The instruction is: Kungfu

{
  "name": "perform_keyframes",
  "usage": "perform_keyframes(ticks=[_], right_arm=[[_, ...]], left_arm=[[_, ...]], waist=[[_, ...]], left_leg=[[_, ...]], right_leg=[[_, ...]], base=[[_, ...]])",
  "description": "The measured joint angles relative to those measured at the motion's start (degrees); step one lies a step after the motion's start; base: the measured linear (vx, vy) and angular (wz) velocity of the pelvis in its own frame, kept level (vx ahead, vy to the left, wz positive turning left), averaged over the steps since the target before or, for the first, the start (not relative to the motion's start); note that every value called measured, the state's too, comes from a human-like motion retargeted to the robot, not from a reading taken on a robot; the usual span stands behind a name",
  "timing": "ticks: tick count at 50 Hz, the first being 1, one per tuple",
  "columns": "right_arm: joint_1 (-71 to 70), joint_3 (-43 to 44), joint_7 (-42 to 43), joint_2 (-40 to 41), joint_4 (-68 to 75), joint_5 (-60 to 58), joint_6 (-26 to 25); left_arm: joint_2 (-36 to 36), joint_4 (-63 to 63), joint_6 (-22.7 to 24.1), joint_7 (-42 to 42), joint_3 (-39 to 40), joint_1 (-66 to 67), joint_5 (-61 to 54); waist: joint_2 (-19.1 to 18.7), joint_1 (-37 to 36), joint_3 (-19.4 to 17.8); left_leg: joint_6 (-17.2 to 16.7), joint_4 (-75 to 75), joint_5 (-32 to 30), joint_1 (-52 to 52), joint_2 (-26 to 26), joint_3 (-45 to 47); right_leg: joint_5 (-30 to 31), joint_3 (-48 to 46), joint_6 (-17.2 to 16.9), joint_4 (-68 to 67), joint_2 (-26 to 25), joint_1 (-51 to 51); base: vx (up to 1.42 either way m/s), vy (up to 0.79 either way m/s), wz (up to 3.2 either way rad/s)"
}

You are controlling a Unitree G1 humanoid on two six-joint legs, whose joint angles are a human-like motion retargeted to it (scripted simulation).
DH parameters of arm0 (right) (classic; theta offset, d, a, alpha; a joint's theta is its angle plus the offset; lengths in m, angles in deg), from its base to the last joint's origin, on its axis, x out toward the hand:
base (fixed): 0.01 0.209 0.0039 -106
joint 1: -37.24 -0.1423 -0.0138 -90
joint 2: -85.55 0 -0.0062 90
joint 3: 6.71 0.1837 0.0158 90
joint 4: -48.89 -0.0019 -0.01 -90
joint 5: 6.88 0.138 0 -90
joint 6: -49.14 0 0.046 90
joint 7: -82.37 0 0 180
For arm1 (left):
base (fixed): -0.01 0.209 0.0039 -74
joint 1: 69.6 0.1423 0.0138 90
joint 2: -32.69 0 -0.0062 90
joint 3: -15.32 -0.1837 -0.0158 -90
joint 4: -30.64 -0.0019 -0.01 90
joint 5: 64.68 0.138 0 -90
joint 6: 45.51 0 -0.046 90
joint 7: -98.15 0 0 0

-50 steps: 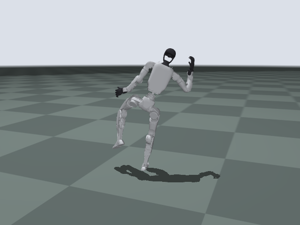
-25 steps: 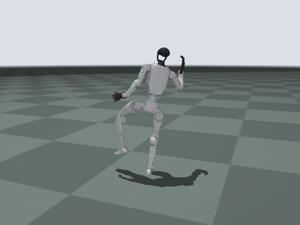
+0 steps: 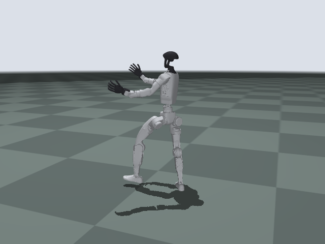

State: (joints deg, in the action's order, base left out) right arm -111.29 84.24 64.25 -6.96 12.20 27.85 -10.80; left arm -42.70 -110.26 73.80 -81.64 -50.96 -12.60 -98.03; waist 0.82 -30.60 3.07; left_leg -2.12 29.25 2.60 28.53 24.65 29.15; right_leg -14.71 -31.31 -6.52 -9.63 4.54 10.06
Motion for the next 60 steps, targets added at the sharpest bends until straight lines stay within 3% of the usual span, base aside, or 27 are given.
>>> perform_keyframes(ticks=[1, 2, 3, 4, 5, 8, 10, 12, 15, 20, 23, 25, 28, 31, 33, 35, 37, 38, 40, 45, 47, 50, 55, 60], right_arm=[[-1.58, -0.49, -0.78, -0.48, 2.37, -0.83, 0.12], [-2.88, -0.51, -1.31, -0.30, 4.36, -2.28, 0.37], [-3.62, 0.40, -1.35, 1.23, 5.58, -4.98, 0.87], [-4.91, 0.17, -0.22, 1.92, 6.69, -6.73, 1.49], [-6.47, -0.61, 1.50, 2.19, 7.73, -8.02, 2.18], [-9.39, 0.01, 5.76, 2.17, 8.58, -8.10, 1.90], [-9.91, 0.47, 7.02, 2.68, 7.55, -6.07, 2.91], [-10.64, 0.03, 7.72, 1.90, 6.23, -4.55, 3.07], [-11.16, 0.36, 8.81, -0.23, 5.33, -4.87, 3.03], [-7.10, 1.70, 10.25, -3.55, 3.71, -7.59, 1.74], [0.63, 2.83, 5.74, -4.33, 3.32, -12.26, 1.36], [9.38, 6.06, 3.02, -3.70, 3.31, -19.57, -0.72], [22.19, 12.46, 3.51, 0.01, 5.87, -33.02, -6.24], [34.74, 17.47, 6.83, 4.11, 14.68, -42.74, -10.98], [40.78, 19.04, 9.04, 5.53, 26.75, -47.96, -15.97], [44.25, 19.94, 9.81, 4.42, 41.66, -54.35, -25.23], [53.24, 17.59, 9.23, 3.33, 44.09, -59.18, -38.26], [58.79, 16.67, 10.28, 3.43, 44.09, -61.18, -43.35], [70.89, 14.82, 12.94, 3.29, 44.09, -63.43, -48.20], [99.31, 17.34, 18.41, 6.17, 44.09, -68.34, -42.78], [107.57, 21.38, 16.15, 7.95, 44.09, -70.37, -42.53], [115.68, 26.03, 14.30, 9.35, 44.09, -67.95, -43.34], [115.44, 30.11, 13.80, 9.90, 44.09, -56.36, -38.41], [105.14, 29.11, 10.38, 9.10, 44.09, -56.89, -30.18]], left_arm=[[2.06, -0.17, -0.17, 0.86, -1.84, -2.71, 0.91], [4.07, -0.71, -0.54, 1.15, -2.88, -5.51, 2.47], [5.99, -1.96, -1.35, 0.29, -2.32, -8.50, 5.30], [6.59, -2.49, -1.79, -0.03, -2.04, -11.13, 7.02], [6.52, -2.65, -2.05, -0.08, -1.90, -13.58, 8.17], [7.15, -2.07, -0.11, 3.37, -4.23, -20.37, 7.53], [8.99, -2.49, 1.56, 6.36, -6.32, -23.77, 6.91], [9.65, -3.95, 1.78, 7.33, -7.31, -27.91, 8.09], [8.29, -6.80, 0.95, 5.66, -9.39, -33.60, 9.14], [4.60, -9.43, -1.73, 4.20, -14.88, -36.27, 7.67], [-0.32, -7.49, -6.19, 2.96, -16.32, -30.27, 8.79], [-5.03, -5.10, -8.89, 0.78, -18.12, -22.71, 10.24], [-14.74, -5.77, -8.97, -6.96, -15.06, -10.51, 20.88], [-26.29, -21.75, -8.41, -12.52, -14.69, -2.09, 30.02], [-30.29, -30.06, -12.55, -23.79, -21.05, 2.78, 19.96], [-34.68, -32.55, -16.40, -30.47, -25.21, 6.97, 6.05], [-40.21, -32.86, -14.83, -27.05, -27.06, 8.49, -4.24], [-42.62, -32.75, -13.75, -25.26, -28.27, 8.81, -7.99], [-44.16, -32.07, -14.00, -24.38, -32.20, 8.59, -12.90], [-37.58, -22.59, -21.67, -27.05, -47.39, 7.18, 0.98], [-37.03, -21.16, -22.81, -29.33, -49.61, 8.64, 7.40], [-36.59, -20.11, -22.51, -30.95, -50.68, 9.94, 7.53], [-37.34, -19.46, -20.00, -30.69, -49.71, 11.38, 5.13], [-37.26, -15.44, -19.79, -33.19, -48.63, 11.49, 6.66]], waist=[[0.77, 0.53, 1.32], [1.65, 1.26, 2.61], [2.76, 2.36, 3.85], [3.83, 1.42, 3.07], [4.89, -0.55, 1.28], [2.24, -0.07, 2.70], [0.63, 0.47, 4.36], [-0.90, 2.46, 4.07], [-4.84, 7.13, 5.21], [-4.30, 9.85, 4.11], [-3.58, 13.80, 4.80], [-1.16, 18.45, 5.10], [1.78, 22.51, 3.67], [2.87, 26.88, -0.37], [2.76, 32.25, -3.34], [1.66, 38.29, -6.41], [0.74, 42.69, -9.91], [-0.15, 44.49, -10.96], [-1.41, 48.96, -12.87], [-1.65, 55.85, -12.72], [-0.84, 55.60, -10.68], [0.46, 55.72, -7.52], [1.87, 56.53, -5.92], [1.37, 57.55, -4.71]], left_leg=[[3.86, -0.47, 0.12, -0.35, -1.00, 4.92], [5.51, 0.41, 0.75, 1.22, -3.16, 3.42], [2.72, 3.97, 2.42, 6.65, -7.63, -10.93], [2.28, 4.49, 2.59, 7.89, -8.86, -13.53], [3.02, 3.49, 2.02, 7.04, -8.47, -10.26], [3.30, 2.91, 6.03, 3.63, -5.02, -6.86], [1.35, 2.93, 5.97, 4.46, -2.37, -10.38], [0.14, 2.97, 4.85, 5.39, -0.74, -13.48], [0.26, 2.80, 5.70, 5.86, -1.84, -20.07], [1.45, 3.98, 9.27, 1.59, -10.62, -27.59], [5.21, 3.12, 11.77, -3.13, -18.88, -30.28], [9.17, -1.91, 10.81, -9.08, -27.90, -30.80], [11.37, -7.74, 9.65, -16.52, -34.15, -32.02], [13.47, -11.81, 9.06, -24.18, -38.33, -33.47], [14.23, -13.66, 9.07, -28.79, -39.31, -35.28], [14.25, -14.69, 9.12, -31.82, -38.49, -37.11], [13.75, -15.55, 8.84, -33.67, -37.69, -37.31], [13.22, -15.89, 8.55, -33.99, -36.98, -37.23], [12.90, -16.58, 8.32, -35.73, -36.25, -38.35], [10.13, -16.00, 7.80, -36.81, -34.88, -42.61], [8.38, -15.73, 7.78, -36.30, -34.64, -42.67], [5.51, -15.94, 7.41, -35.00, -34.51, -42.36], [1.73, -15.36, 7.34, -33.80, -34.39, -41.14], [-1.03, -15.04, 7.25, -32.96, -33.70, -41.31]], right_leg=[[1.54, -1.25, -1.85, 0.28, -0.09, 0.83], [3.70, -2.00, -3.67, 0.24, -0.07, 1.31], [7.08, -1.79, -5.44, -0.41, 0.15, 1.05], [10.95, 0.01, -7.01, -2.01, 1.89, 0.62], [15.06, 2.62, -8.48, -4.09, 4.38, 0.09], [25.54, 3.51, -8.48, -7.50, -0.37, -0.78], [27.21, 8.57, -8.48, -13.10, -5.69, -3.44], [24.41, 10.94, -8.48, -22.22, -11.14, -6.44], [21.01, 5.93, -8.48, -35.22, -14.78, -8.87], [13.72, 12.48, -8.48, -52.34, -17.74, -14.85], [8.89, 17.80, -8.48, -48.62, -14.48, -17.14], [6.01, 22.56, -8.48, -41.89, -8.19, -18.84], [7.32, 29.83, -1.81, -23.82, -4.65, -23.96], [16.60, 32.67, 5.34, -4.72, -1.00, -28.10], [23.11, 29.15, 7.37, 4.03, 0.59, -31.76], [24.31, 25.02, 5.84, 9.70, 0.37, -36.79], [20.13, 25.67, 4.86, 11.01, -0.40, -42.19], [20.38, 26.42, 8.16, 10.14, -1.21, -44.88], [23.08, 25.11, 11.26, 7.08, -0.63, -48.80], [27.91, 26.97, 8.34, 0.42, -0.87, -51.08], [30.30, 28.88, 7.09, -0.02, -2.14, -50.76], [29.67, 28.77, 5.85, -0.24, -3.42, -50.00], [26.76, 22.61, 2.88, -2.95, -3.28, -47.06], [27.12, 22.35, -0.24, -8.19, -3.90, -47.21]], base=[[1.08, 0.11, 1.65], [1.26, 0.10, 1.80], [1.24, 0.05, 1.19], [0.99, -0.02, 0.45], [0.51, -0.11, 0.34], [0.47, -0.16, 1.15], [0.92, -0.37, 1.12], [0.48, -0.52, 1.56], [0.58, -0.20, 2.37], [0.60, -0.05, 1.78], [0.64, 0.35, 1.82], [0.62, 0.42, 2.17], [0.42, 0.01, 1.14], [0.25, -0.13, 0.66], [0.13, -0.24, 0.93], [0.06, -0.21, 0.92], [-0.08, -0.04, 0.55], [0.04, -0.13, 0.56], [0.17, -0.30, 0.96], [0.15, -0.37, 0.85], [0.19, -0.51, 0.01], [0.15, -0.52, -0.29], [0.06, -0.40, -0.48], [0.13, -0.41, -0.24]])
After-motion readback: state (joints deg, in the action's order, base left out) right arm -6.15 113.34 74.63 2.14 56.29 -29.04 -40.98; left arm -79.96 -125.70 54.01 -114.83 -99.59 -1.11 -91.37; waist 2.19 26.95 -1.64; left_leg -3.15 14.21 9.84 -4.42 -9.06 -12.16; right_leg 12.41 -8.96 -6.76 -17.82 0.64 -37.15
